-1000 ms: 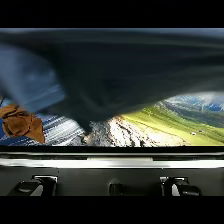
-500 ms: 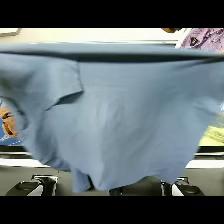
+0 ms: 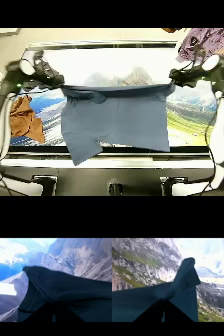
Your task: Fold the clothes and pants, and hang the long-sleeved shirts on hangers.
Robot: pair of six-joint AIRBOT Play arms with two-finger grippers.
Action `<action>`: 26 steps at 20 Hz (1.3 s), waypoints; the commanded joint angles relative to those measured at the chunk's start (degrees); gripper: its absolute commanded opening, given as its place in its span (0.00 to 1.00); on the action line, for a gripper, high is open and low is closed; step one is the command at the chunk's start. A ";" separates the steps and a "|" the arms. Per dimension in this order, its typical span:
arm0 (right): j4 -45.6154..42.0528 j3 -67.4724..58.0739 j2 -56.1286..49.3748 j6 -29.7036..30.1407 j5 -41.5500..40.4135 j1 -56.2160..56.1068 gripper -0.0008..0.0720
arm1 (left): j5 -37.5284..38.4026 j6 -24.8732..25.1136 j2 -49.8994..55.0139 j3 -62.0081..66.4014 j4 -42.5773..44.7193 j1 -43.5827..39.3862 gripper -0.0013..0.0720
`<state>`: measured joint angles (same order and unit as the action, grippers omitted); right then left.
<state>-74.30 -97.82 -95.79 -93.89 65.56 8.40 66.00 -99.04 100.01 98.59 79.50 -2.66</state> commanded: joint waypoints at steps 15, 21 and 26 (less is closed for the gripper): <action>11.50 17.33 15.32 14.32 13.79 17.09 0.55 | 18.01 8.76 -13.68 -11.15 -16.35 25.83 0.58; 14.67 56.61 32.63 20.11 11.32 26.38 0.60 | 11.19 13.18 -27.65 -37.38 -27.50 39.52 0.57; 10.56 69.22 33.83 20.68 8.63 26.38 0.66 | 10.80 16.09 -27.41 -40.79 -27.43 38.45 0.57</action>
<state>-62.37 -36.18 -63.48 -74.11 75.88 34.20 77.54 -85.12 73.54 60.82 53.10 35.42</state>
